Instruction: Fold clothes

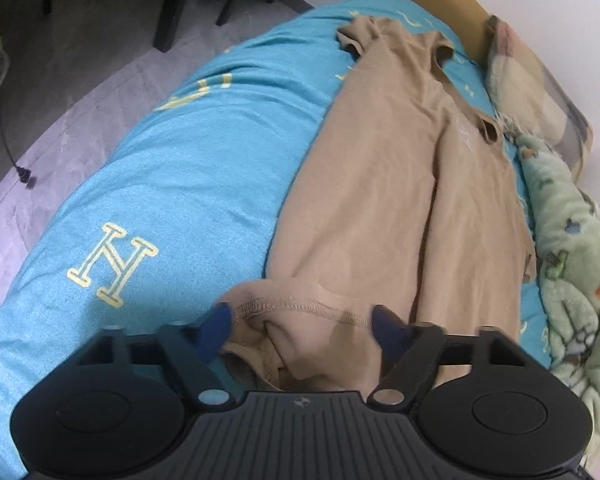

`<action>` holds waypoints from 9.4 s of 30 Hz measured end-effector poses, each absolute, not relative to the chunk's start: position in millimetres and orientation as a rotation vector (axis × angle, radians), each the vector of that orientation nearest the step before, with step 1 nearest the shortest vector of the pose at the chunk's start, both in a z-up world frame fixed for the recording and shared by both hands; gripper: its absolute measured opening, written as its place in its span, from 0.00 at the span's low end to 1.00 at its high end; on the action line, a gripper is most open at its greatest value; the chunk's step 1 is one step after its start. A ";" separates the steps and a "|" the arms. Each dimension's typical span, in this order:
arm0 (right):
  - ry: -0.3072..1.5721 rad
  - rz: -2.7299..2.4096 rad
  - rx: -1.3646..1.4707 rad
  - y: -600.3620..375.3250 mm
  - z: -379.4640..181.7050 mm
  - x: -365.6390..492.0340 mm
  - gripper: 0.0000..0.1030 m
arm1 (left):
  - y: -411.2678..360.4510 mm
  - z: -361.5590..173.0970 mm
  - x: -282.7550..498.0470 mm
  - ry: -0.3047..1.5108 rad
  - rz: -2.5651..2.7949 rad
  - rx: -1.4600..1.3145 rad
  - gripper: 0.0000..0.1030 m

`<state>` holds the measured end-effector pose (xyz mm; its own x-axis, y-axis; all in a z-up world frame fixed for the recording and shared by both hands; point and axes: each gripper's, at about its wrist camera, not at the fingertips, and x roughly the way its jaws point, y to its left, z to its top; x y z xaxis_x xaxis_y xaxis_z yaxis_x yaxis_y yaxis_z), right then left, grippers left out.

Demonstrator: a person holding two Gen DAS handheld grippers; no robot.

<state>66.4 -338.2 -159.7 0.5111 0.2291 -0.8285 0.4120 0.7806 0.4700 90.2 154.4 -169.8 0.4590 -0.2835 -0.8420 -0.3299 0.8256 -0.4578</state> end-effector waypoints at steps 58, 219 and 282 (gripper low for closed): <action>0.986 0.195 0.516 -280.3 -130.8 71.3 0.53 | 158.3 -140.6 74.0 1.074 -0.135 -0.516 0.46; 0.438 0.035 1.195 -425.2 -255.2 376.8 0.66 | 28.1 -142.1 138.1 0.683 0.081 -0.189 1.00; 0.354 0.079 0.222 -263.2 -47.4 64.8 0.81 | 46.9 -80.3 89.4 0.564 -0.011 -0.143 1.00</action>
